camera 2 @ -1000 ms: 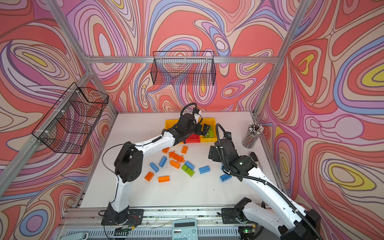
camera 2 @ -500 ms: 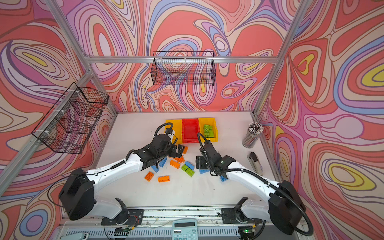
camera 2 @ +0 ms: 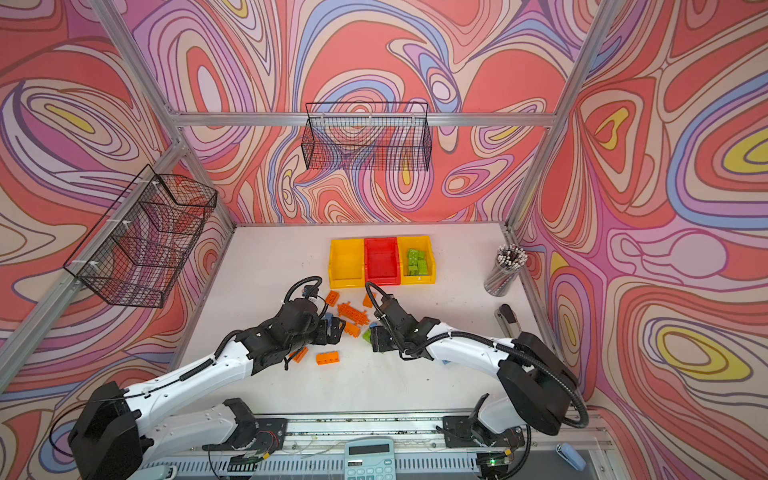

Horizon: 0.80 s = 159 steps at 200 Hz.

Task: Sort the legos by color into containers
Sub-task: 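Lower the right gripper onto a lime-green brick while the left arm draws back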

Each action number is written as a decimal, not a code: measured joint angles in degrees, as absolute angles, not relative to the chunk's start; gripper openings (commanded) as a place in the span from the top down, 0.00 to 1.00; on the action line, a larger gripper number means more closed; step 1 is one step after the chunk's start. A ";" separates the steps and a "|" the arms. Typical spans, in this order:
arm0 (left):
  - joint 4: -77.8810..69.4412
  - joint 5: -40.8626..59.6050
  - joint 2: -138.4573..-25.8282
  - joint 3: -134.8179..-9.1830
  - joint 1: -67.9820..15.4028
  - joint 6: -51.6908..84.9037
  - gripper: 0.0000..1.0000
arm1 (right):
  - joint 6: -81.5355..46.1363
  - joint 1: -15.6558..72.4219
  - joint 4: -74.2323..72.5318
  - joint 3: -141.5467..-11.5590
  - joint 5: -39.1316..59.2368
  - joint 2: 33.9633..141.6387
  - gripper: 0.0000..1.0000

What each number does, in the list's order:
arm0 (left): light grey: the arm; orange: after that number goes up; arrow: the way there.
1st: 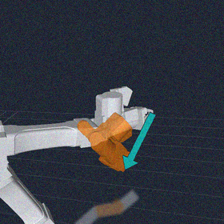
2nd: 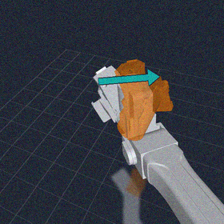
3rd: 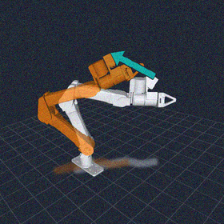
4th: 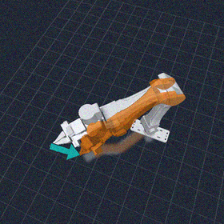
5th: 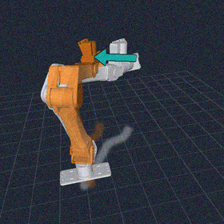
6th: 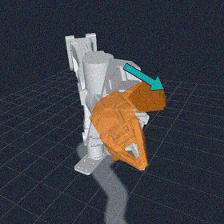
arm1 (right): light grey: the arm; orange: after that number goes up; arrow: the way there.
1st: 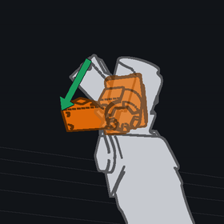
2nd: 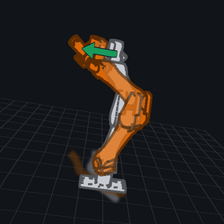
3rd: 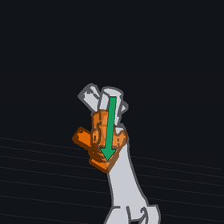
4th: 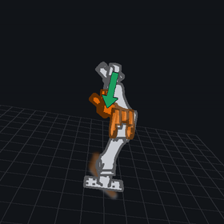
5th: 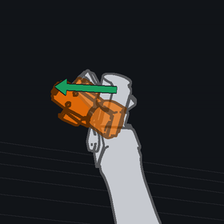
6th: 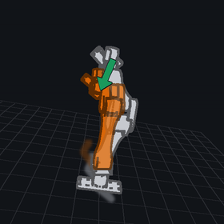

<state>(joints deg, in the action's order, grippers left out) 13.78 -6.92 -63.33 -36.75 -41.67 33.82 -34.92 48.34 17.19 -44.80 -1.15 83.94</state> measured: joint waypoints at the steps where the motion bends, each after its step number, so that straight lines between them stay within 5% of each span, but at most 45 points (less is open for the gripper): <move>1: 13.91 -6.96 -63.18 -36.64 -41.67 33.93 0.00 | -34.96 48.40 17.17 -44.80 -1.15 83.99 0.27; 118: 18.17 -9.28 -55.24 -33.04 -41.67 35.88 0.00 | -35.29 52.10 15.46 -47.29 -1.23 91.37 0.24; 159: 18.70 -9.72 -53.82 -32.16 -41.67 36.42 0.00 | -35.31 52.53 15.44 -48.05 -1.83 92.42 0.37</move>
